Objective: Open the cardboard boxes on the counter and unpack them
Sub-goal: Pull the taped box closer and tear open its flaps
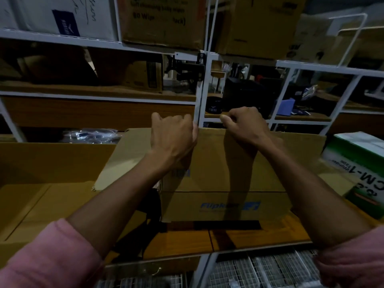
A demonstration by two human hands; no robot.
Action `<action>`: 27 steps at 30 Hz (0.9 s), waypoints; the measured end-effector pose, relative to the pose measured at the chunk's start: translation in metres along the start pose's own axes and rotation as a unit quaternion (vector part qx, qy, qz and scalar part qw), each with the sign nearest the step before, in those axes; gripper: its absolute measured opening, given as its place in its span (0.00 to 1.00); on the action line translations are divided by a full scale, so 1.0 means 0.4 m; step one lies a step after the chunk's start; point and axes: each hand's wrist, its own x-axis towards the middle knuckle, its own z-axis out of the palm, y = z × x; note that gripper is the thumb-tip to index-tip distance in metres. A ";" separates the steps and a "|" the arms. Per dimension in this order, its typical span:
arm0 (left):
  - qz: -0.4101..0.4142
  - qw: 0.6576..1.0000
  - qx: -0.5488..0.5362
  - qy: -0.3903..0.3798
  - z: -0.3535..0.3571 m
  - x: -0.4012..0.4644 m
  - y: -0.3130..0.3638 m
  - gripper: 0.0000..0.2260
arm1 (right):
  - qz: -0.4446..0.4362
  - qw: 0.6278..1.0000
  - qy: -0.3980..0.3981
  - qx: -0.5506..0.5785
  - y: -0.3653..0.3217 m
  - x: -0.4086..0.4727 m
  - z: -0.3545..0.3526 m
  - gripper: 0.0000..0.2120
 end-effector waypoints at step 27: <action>0.044 0.944 -0.133 -0.299 0.216 -0.280 0.067 0.15 | 0.073 0.973 -0.218 -0.024 0.004 -0.337 0.269 0.15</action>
